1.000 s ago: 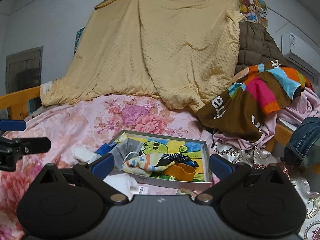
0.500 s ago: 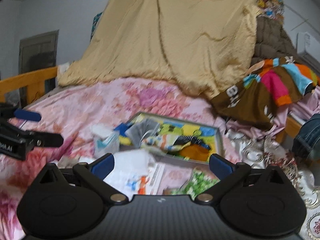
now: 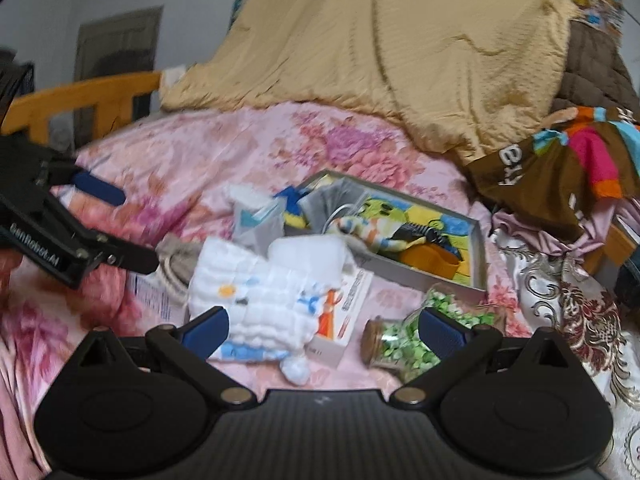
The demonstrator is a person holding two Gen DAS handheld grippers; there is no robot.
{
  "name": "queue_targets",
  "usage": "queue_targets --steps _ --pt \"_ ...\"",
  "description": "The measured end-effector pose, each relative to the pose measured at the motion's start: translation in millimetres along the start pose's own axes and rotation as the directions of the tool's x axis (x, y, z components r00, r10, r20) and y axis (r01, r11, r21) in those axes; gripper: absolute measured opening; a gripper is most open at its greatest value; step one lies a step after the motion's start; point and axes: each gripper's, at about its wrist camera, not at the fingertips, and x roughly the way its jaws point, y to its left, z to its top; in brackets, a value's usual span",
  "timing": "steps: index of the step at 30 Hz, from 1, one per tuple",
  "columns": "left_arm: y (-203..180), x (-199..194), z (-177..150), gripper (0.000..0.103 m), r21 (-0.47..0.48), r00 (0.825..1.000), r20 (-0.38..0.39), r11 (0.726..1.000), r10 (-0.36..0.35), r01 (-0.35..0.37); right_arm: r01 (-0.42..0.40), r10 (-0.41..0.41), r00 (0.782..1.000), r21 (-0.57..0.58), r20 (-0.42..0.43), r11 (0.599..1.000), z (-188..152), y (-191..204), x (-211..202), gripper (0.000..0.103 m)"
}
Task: Organize soft objects
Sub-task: 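Reach the right gripper to the white muslin cloth while the left reaches the grey drawstring pouch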
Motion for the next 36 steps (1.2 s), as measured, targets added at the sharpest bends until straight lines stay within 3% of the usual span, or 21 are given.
queue_targets --steps 9,21,28,33,36 --pt "9.6 23.5 -1.7 0.102 -0.02 0.997 -0.066 0.999 0.031 -0.032 -0.042 0.041 0.999 -0.043 -0.012 0.998 -4.4 19.4 29.8 0.103" --pt "24.4 58.7 4.8 0.102 -0.039 0.994 -0.109 0.999 -0.026 0.022 -0.093 0.116 0.99 -0.249 0.08 0.964 -12.8 48.6 69.6 0.102" --pt "26.0 68.5 1.6 0.102 0.026 0.991 -0.132 1.0 -0.002 0.005 -0.135 0.156 0.987 -0.304 0.043 0.943 -11.7 56.3 89.7 0.102" --pt "29.3 72.7 1.0 0.093 0.037 0.989 -0.149 0.999 -0.015 0.021 -0.112 0.12 0.993 -0.333 0.002 0.936 -14.8 56.7 100.4 0.102" --pt "28.4 72.6 1.2 0.085 0.042 0.987 -0.154 0.998 -0.037 0.044 -0.089 0.091 0.996 -0.327 -0.012 0.941 -15.6 53.6 104.8 0.094"
